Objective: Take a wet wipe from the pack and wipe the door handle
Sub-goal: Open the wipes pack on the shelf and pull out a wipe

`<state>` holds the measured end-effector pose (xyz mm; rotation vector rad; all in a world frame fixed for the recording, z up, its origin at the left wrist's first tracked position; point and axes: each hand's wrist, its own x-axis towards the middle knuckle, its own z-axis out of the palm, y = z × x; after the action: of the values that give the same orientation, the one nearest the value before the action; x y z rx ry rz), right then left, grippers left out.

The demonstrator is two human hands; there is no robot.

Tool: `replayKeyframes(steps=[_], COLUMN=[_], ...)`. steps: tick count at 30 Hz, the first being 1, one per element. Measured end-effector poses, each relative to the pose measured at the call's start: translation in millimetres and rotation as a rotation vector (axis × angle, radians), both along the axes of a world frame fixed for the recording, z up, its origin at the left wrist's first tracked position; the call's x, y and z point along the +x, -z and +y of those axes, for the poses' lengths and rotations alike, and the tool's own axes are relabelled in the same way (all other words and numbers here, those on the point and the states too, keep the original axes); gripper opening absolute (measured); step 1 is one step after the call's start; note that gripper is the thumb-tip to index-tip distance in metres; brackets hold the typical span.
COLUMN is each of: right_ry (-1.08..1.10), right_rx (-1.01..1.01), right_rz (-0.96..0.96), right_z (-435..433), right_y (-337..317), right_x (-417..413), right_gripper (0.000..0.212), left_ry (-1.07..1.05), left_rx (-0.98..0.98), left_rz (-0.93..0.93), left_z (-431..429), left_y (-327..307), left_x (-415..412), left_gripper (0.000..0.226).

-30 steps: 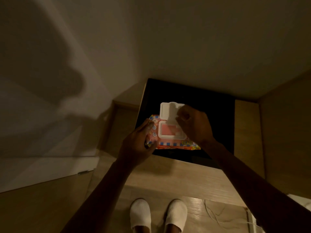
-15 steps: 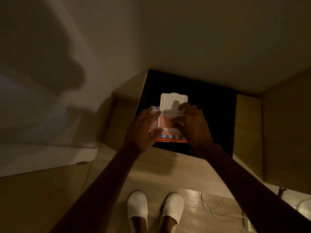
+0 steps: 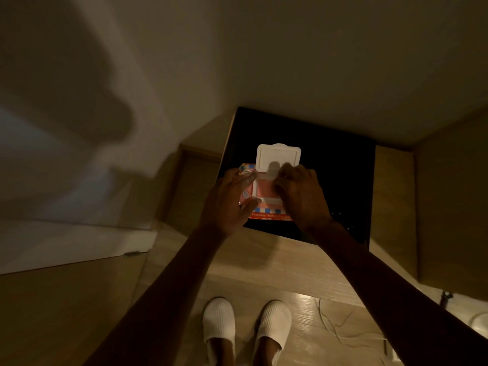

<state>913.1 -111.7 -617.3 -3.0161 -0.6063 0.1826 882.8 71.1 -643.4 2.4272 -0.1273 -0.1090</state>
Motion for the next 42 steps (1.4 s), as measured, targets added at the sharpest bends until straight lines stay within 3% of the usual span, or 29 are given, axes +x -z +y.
replayKeyframes(steps=[10, 20, 27, 33, 42], right_ry=[-0.046, -0.068, -0.104, -0.088, 0.001], right_rx=[-0.06, -0.058, -0.097, -0.087, 0.031], right_rz=[0.045, 0.046, 0.009, 0.04, 0.058], right_z=[-4, -5, 0, -4, -9], right_y=[-1, -9, -9, -6, -3], right_x=[-1, 4, 7, 6, 5], right_gripper=[0.062, 0.029, 0.027, 0.038, 0.019], left_ry=[-0.015, -0.02, -0.021, -0.013, -0.002], left_rx=[-0.049, -0.042, -0.034, -0.031, -0.03], left_rz=[0.001, 0.003, 0.006, -0.001, 0.019], left_z=[-4, -4, -4, -4, -5], left_y=[4, 2, -2, -2, -2], left_x=[0, 0, 0, 0, 2], left_gripper=[0.061, 0.061, 0.061, 0.062, 0.064])
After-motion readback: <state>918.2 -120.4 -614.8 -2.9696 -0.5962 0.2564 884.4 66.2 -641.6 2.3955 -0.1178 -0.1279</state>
